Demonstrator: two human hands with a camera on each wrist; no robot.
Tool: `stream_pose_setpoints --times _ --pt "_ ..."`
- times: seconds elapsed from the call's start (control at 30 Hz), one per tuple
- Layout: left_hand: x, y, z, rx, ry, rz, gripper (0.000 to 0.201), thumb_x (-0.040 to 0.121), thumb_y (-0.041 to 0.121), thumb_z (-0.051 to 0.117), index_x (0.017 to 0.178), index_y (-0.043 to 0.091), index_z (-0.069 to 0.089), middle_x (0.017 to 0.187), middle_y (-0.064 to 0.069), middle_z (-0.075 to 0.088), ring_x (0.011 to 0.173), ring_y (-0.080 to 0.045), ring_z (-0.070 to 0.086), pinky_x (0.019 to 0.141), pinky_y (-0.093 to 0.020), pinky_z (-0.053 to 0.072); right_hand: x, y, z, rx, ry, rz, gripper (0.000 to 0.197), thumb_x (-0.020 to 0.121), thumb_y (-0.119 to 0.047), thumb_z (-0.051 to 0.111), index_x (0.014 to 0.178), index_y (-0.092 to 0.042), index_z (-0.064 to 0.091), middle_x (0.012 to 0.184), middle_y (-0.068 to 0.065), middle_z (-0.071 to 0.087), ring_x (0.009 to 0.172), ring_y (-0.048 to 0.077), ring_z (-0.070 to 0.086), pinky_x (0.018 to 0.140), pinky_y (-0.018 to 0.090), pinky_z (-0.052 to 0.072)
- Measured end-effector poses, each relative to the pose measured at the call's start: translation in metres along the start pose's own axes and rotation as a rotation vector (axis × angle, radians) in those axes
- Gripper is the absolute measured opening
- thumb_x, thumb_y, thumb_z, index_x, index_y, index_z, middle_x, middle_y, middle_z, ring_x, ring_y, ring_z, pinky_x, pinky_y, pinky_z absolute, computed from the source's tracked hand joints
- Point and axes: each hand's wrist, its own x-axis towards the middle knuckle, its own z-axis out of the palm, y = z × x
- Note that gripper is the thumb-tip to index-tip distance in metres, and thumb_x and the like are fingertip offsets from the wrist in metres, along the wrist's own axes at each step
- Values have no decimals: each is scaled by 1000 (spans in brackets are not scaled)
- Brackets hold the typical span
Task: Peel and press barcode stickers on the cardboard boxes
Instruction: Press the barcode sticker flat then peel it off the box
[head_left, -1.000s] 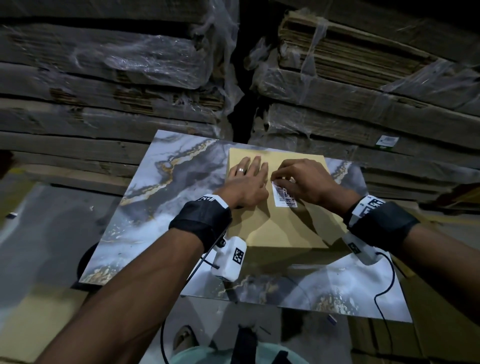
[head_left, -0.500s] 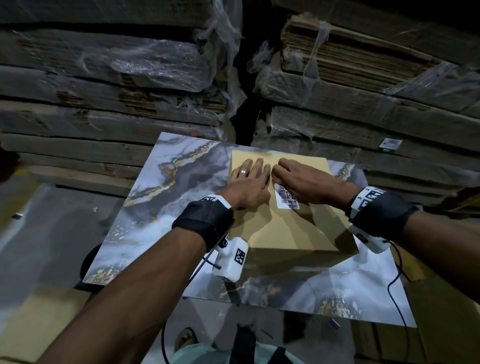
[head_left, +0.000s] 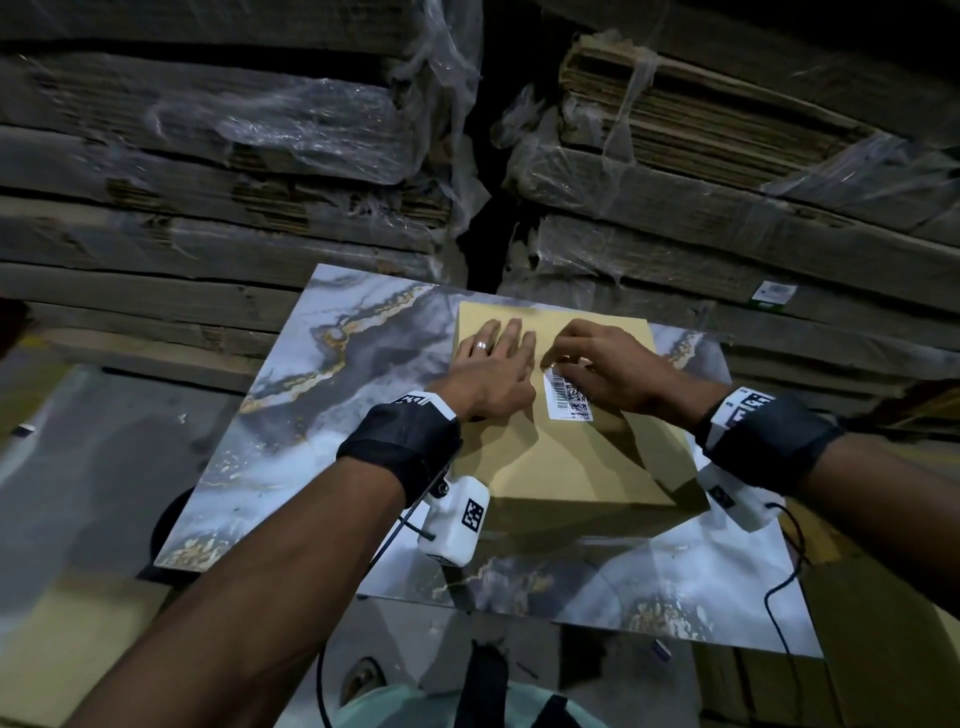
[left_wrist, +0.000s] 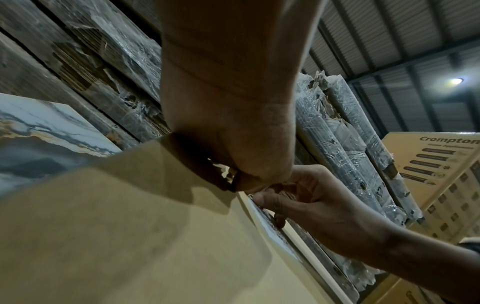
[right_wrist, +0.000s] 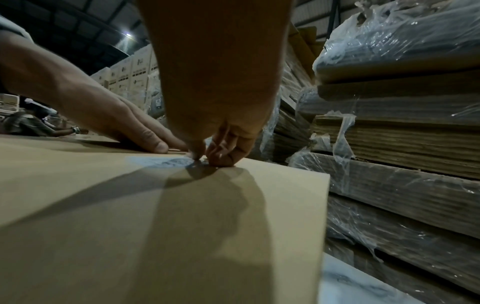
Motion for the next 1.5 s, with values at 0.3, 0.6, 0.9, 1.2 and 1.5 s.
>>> stream_pose_setpoints --times 0.3,0.6,0.9,1.2,1.5 --pt "-3 2 -1 19 -2 6 71 103 35 32 162 22 -5 168 -4 -17 154 -27 -17 123 -46 -6 1 -9 -2 -166 -51 6 23 104 -27 45 113 -12 60 110 8 52 89 26 53 77 44 49" --pt "-1 1 1 7 11 6 71 103 37 33 162 23 -4 169 -4 -16 154 -27 -16 123 -46 -6 4 -23 -7 -288 -89 39 14 102 -16 53 111 -8 61 103 11 54 83 31 55 74 48 50" --pt "-2 3 1 10 20 -3 67 104 33 30 162 23 -1 169 -3 -15 155 -26 -15 123 -45 -5 -6 -14 -5 -53 22 88 24 98 -16 64 119 -11 74 111 9 66 96 29 64 82 44 53" --pt "-3 3 0 10 15 -6 69 103 33 30 162 23 -3 169 -3 -16 155 -26 -16 123 -46 -6 -5 -13 1 -173 -24 66 31 104 -34 38 108 -12 59 103 7 53 86 25 51 75 45 48" --pt "-1 2 0 37 14 -3 68 103 31 30 162 22 -2 169 -4 -15 155 -27 -15 124 -46 -4 0 -22 -7 -280 -93 106 23 104 -27 39 100 -9 54 95 9 48 76 25 45 68 50 47"
